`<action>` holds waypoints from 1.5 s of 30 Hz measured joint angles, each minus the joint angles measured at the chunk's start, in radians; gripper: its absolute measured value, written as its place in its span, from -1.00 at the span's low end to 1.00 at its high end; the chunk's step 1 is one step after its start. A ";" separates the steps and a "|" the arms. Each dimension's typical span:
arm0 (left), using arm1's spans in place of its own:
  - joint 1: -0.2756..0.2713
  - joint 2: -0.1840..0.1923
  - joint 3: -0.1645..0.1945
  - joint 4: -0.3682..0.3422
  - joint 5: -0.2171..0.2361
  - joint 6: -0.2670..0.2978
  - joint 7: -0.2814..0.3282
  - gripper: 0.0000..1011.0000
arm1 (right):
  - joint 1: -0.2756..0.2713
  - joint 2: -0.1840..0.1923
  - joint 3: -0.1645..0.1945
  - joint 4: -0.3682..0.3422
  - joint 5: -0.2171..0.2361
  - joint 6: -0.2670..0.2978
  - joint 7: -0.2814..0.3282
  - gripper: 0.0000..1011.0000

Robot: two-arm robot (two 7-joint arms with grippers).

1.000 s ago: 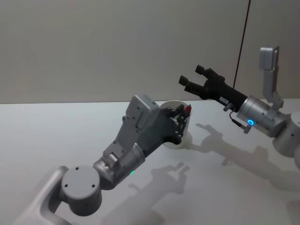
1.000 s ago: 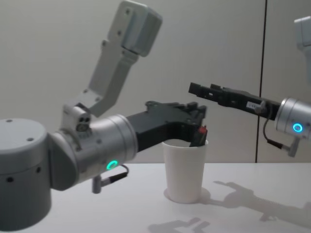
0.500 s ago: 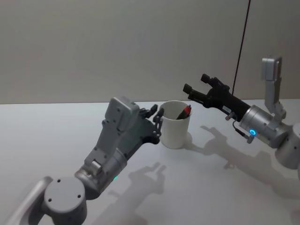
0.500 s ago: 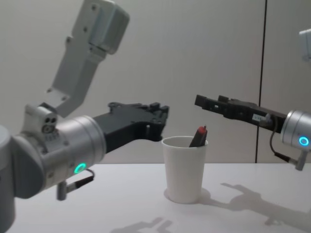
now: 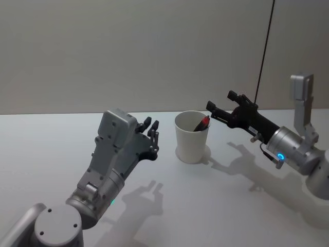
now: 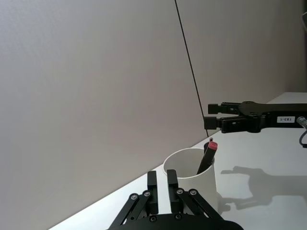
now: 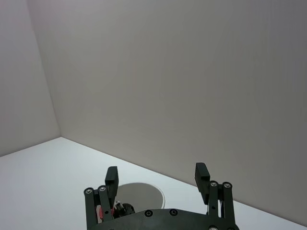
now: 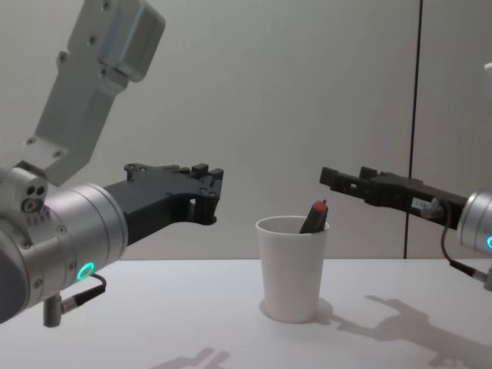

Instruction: Place the pen into the pen holder.

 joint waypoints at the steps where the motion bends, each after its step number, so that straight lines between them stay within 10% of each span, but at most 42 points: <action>1: 0.001 0.001 0.000 -0.002 0.000 0.001 0.002 -0.74 | -0.013 0.004 0.002 -0.020 -0.004 0.006 -0.013 0.98; 45: 0.003 0.004 0.000 -0.005 0.000 0.003 0.008 -0.74 | -0.406 0.105 0.042 -0.596 -0.115 0.166 -0.373 0.98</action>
